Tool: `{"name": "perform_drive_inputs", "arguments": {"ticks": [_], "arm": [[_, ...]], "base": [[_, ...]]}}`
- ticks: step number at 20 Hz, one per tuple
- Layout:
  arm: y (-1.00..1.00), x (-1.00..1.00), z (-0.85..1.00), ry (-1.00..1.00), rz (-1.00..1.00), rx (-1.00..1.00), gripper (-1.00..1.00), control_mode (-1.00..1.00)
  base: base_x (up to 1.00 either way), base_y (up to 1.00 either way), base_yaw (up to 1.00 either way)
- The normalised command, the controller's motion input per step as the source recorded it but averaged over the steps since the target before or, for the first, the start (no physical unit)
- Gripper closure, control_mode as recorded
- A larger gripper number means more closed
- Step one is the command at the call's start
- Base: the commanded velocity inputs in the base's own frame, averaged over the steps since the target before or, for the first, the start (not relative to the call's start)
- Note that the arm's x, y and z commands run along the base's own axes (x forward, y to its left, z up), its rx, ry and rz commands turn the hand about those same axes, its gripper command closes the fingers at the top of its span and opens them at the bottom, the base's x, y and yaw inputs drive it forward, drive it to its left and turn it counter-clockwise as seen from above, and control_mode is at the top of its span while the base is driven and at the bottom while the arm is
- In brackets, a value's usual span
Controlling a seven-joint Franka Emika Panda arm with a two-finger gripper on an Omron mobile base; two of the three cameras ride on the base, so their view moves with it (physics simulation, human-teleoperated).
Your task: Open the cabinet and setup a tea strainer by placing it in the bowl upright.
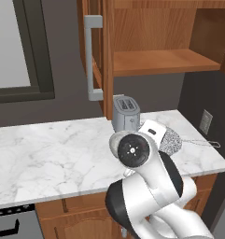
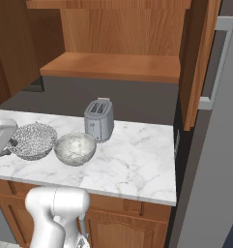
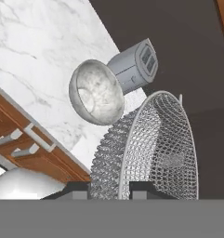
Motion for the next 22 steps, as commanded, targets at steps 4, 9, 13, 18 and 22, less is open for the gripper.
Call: {"name": "perform_drive_inputs", "arguments": {"ticks": [4, 9, 13, 18, 22], "arm": [[0.00, 0.50, -0.22, 0.00, -0.15, 0.00, 1.00, -1.00], [-0.02, 0.36, -0.37, 0.00, -0.13, 0.00, 1.00, -1.00], [0.00, 0.24, -0.42, -0.01, -0.06, 0.00, 1.00, -1.00], [0.00, 0.39, -0.11, 0.00, -0.02, 0.00, 1.00, -1.00], [-0.01, 0.36, 0.00, 0.00, -0.02, 0.00, 1.00, -1.00]], "base": [[0.00, 0.00, 0.00], [0.00, 0.00, 0.00], [0.00, 0.00, 0.00], [0.00, 0.00, 0.00], [0.00, 0.00, 0.00]]}}
